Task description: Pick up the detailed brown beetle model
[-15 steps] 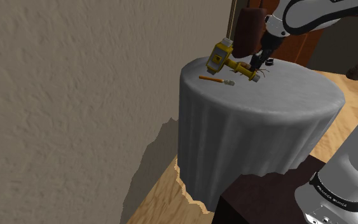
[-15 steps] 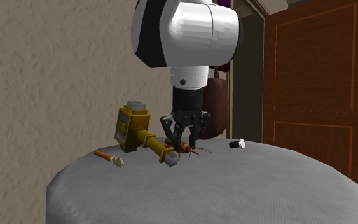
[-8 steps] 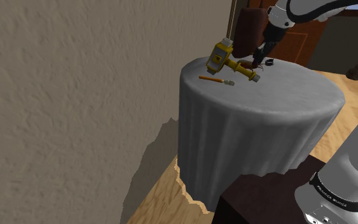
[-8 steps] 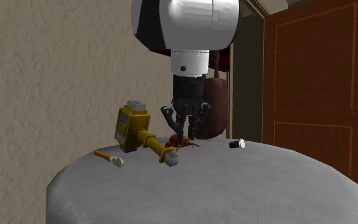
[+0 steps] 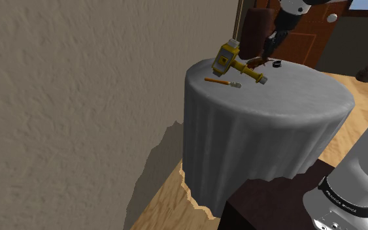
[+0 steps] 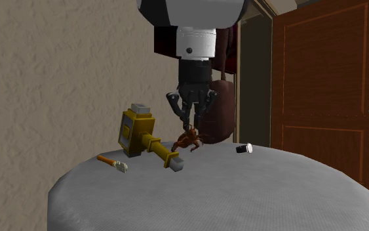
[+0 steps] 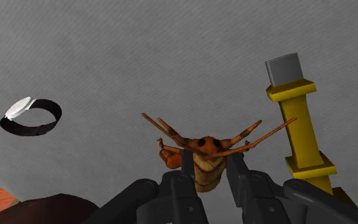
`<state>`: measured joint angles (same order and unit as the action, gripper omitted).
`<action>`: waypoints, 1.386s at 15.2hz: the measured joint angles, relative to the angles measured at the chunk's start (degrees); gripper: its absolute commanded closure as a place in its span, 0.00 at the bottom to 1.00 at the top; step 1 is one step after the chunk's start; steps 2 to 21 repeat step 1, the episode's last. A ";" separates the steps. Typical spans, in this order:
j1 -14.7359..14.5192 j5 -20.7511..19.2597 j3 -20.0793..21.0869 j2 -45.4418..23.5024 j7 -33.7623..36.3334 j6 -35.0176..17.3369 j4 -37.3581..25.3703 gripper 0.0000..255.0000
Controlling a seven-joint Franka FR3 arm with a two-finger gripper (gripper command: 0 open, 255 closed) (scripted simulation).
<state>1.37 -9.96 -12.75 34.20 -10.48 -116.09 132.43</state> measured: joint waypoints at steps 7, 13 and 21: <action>-0.03 0.05 0.05 -0.03 -0.01 0.41 -0.44 1.00; -0.03 0.05 0.05 -0.03 -0.01 0.41 -0.44 1.00; -0.03 0.05 0.05 -0.03 -0.01 0.41 -0.44 1.00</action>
